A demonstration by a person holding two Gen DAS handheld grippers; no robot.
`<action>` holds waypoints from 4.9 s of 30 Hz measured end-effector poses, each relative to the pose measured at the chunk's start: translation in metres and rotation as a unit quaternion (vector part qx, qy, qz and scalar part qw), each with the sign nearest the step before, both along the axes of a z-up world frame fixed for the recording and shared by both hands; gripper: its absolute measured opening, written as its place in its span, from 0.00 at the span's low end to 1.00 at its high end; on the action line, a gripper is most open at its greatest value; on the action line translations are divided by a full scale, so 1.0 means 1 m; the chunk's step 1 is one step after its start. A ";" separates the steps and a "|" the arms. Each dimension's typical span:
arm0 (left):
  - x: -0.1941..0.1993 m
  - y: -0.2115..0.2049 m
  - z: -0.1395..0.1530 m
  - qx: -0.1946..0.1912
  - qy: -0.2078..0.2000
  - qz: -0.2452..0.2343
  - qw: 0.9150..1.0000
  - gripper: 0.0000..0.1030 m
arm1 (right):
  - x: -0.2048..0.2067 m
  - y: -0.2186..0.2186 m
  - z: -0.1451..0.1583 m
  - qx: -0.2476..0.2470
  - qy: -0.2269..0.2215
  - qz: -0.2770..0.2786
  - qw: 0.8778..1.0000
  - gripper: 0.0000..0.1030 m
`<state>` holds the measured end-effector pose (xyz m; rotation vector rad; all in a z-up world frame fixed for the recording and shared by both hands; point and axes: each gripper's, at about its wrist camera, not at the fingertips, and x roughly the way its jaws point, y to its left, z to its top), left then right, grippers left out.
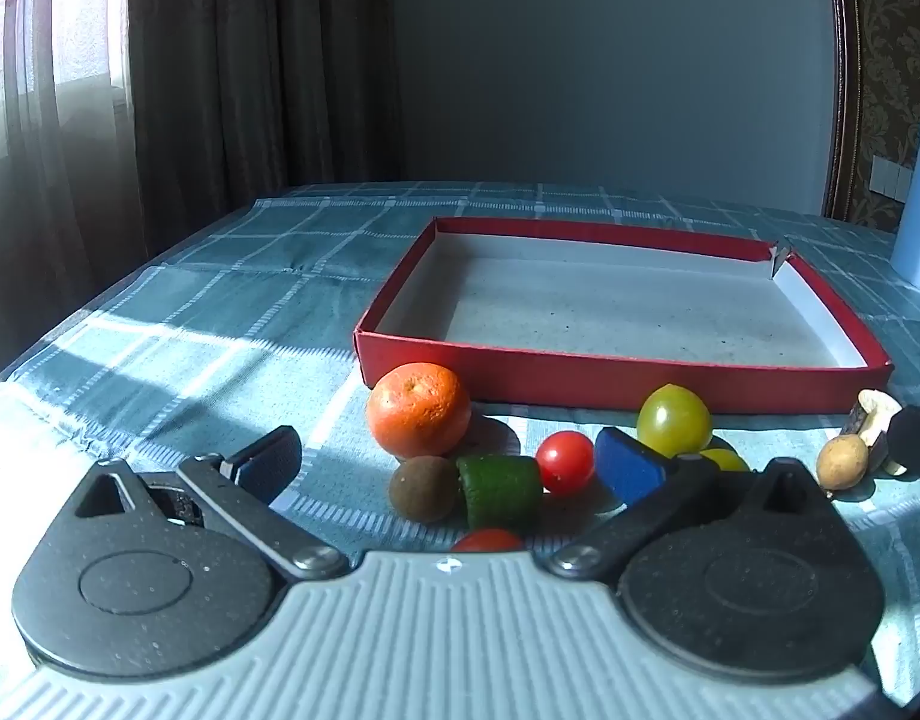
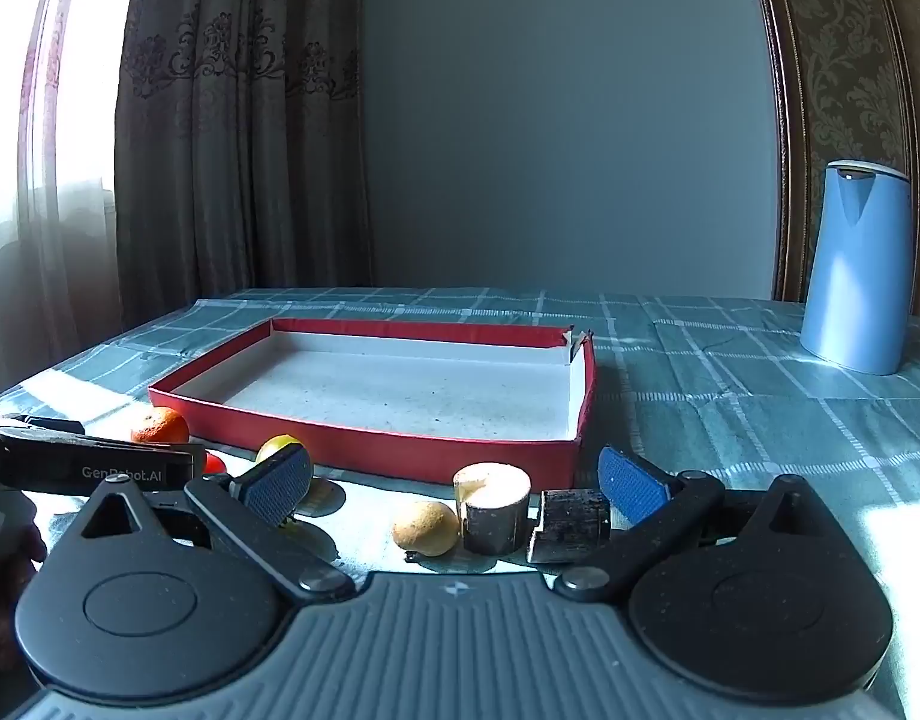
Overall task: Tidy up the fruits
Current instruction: 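Move the right gripper toward the dark eggplant slice beside the tray, then close the right gripper on the dark eggplant slice, then carry the eggplant slice into the red tray and open the right gripper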
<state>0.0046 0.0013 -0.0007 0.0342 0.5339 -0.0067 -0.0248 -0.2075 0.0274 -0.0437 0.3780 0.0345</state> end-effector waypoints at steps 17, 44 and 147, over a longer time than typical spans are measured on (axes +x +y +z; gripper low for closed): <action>-0.005 0.001 0.001 -0.002 -0.004 -0.001 1.000 1.00 | 0.000 -0.001 -0.001 0.003 -0.001 -0.003 1.000 1.00; -0.005 0.001 -0.001 -0.006 -0.006 -0.001 1.000 1.00 | -0.016 -0.060 0.003 0.014 0.055 0.007 0.998 1.00; 0.049 0.036 0.012 -0.024 0.051 -0.003 0.998 1.00 | 0.072 -0.068 0.027 0.038 0.054 0.044 0.997 0.64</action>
